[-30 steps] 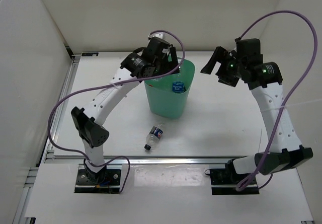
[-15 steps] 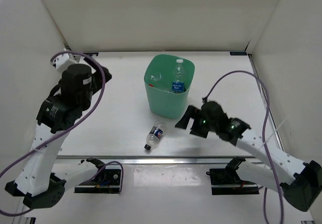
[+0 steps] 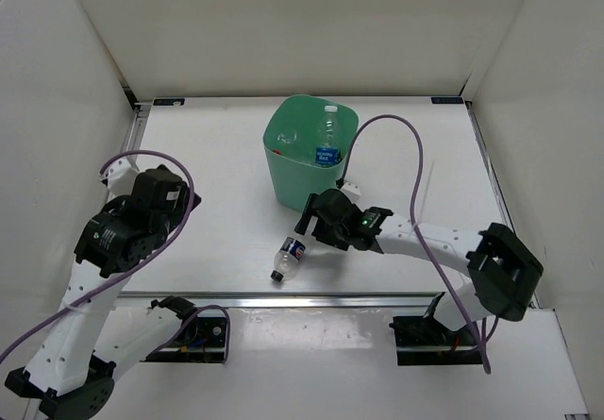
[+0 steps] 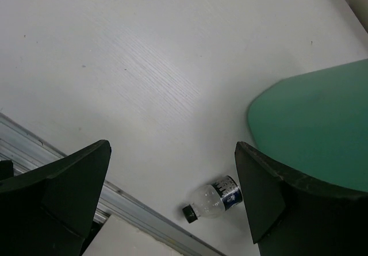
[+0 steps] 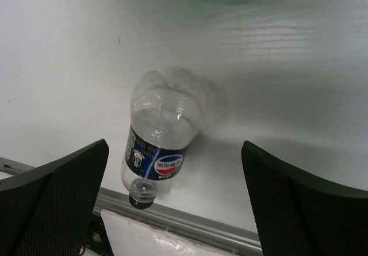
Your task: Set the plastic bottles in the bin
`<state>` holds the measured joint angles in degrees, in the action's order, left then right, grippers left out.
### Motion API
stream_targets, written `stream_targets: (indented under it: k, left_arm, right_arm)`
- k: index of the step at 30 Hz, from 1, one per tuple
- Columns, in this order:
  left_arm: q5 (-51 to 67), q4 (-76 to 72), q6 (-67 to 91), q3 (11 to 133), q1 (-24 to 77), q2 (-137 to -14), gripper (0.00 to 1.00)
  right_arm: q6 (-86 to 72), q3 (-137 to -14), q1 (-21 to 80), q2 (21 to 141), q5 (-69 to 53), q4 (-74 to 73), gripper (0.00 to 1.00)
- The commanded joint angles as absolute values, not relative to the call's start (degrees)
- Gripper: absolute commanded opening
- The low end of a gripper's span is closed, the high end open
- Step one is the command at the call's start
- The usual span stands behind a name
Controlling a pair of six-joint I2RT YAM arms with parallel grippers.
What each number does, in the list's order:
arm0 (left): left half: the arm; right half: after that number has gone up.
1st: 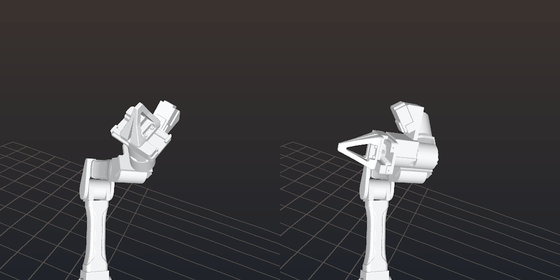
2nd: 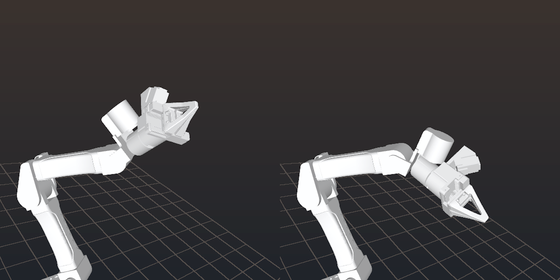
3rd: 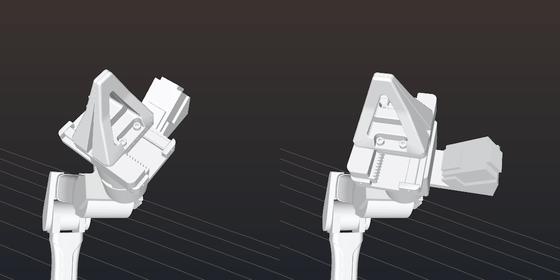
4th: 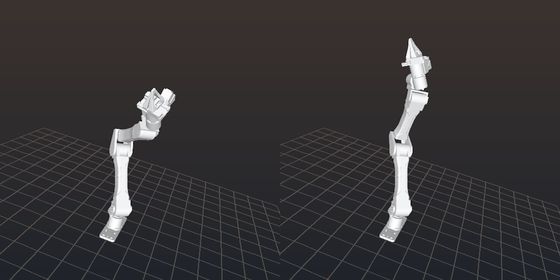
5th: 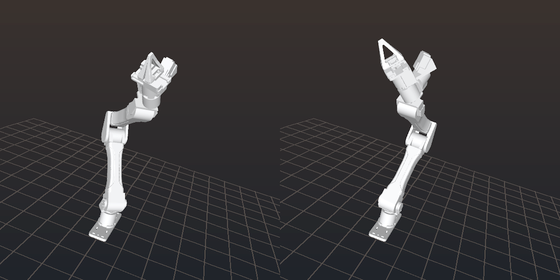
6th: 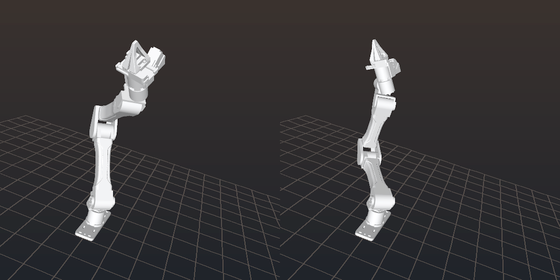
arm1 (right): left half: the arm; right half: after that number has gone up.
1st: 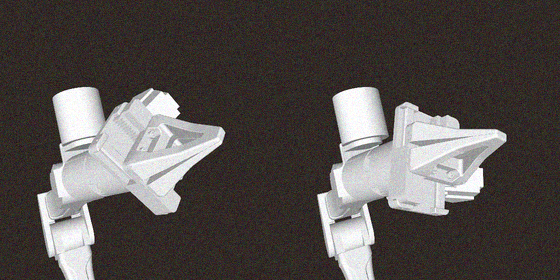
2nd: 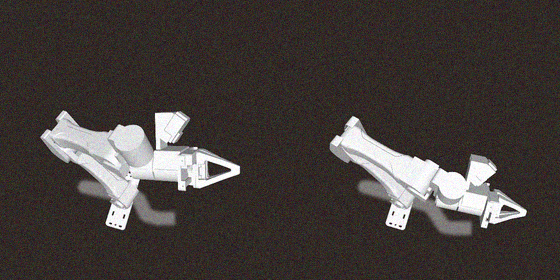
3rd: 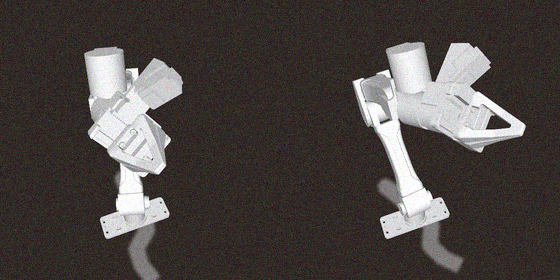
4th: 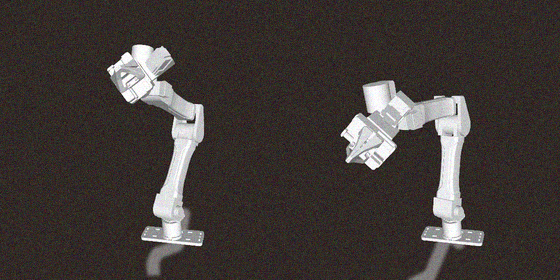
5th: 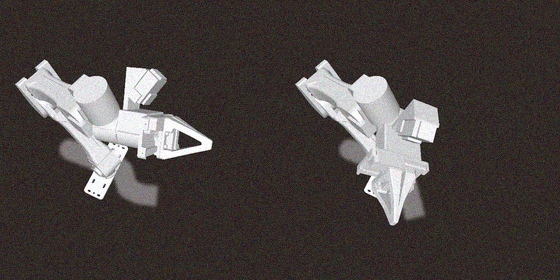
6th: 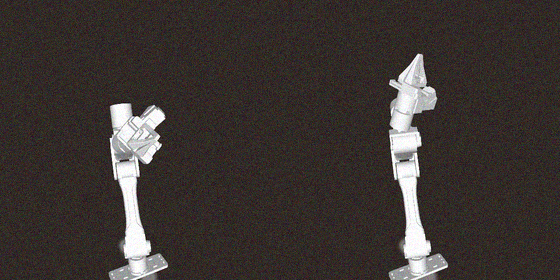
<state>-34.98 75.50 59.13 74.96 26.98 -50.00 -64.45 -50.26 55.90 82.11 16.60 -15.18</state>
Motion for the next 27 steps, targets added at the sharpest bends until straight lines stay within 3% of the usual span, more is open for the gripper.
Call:
stream_targets:
  k: [1,14,17,20,27]
  left_arm:
    - [-33.49,78.49,61.35,73.39,26.72,-48.87,1.00]
    - [-33.49,81.65,61.52,72.86,26.72,-46.93,1.00]
    - [-33.49,81.65,60.91,72.86,26.72,-46.93,1.00]
    - [-33.49,81.65,60.38,72.86,26.72,-46.93,1.00]
    - [-33.49,81.65,61.87,72.16,26.19,-45.88,1.00]
  right_arm:
    - [-64.42,-52.29,55.81,84.89,16.80,-10.20,1.00]
    - [-72.76,-53.44,56.33,92.98,8.62,-8.35,0.97]
    - [-73.74,-53.44,56.34,94.66,7.04,-8.35,0.88]
    - [-75.23,-52.30,56.34,94.66,5.80,-8.35,0.71]
    - [-81.21,-50.62,56.34,78.33,10.00,-27.46,0.29]
